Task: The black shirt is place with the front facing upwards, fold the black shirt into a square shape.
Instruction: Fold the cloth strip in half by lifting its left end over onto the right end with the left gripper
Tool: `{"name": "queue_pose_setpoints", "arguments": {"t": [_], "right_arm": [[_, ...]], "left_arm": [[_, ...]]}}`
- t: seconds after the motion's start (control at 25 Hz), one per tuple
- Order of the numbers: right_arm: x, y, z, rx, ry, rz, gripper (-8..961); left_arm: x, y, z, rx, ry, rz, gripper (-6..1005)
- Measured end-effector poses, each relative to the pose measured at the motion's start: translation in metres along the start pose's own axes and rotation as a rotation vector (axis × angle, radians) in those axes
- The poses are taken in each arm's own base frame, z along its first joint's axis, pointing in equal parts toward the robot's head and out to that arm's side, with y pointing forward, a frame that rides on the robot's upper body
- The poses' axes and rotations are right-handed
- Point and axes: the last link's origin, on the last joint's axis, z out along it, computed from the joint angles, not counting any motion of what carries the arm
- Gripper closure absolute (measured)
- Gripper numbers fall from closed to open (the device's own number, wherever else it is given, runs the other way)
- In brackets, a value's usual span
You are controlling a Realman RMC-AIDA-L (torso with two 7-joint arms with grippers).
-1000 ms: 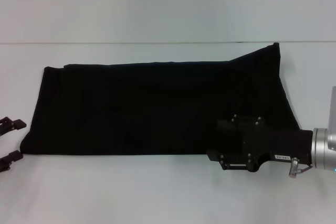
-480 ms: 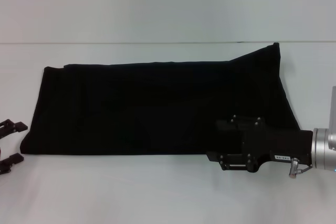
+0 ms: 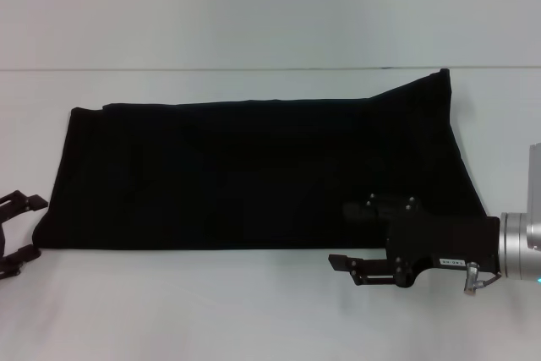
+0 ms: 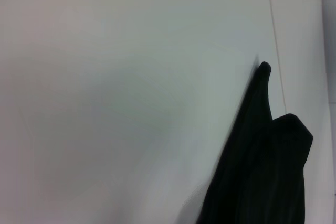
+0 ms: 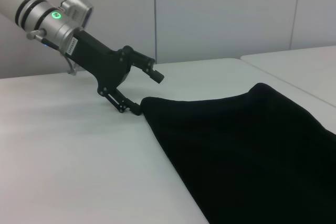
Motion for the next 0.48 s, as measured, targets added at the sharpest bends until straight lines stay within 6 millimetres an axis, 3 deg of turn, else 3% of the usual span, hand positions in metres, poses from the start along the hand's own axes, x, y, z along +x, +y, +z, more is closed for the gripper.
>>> {"name": "queue_pose_setpoints", "arguments": {"t": [0.48], "right_arm": [[0.0,0.002,0.0,-0.01,-0.005,0.001,127]], "left_arm": [[0.002,0.013,0.018,0.006,-0.008,0.024,126]]}}
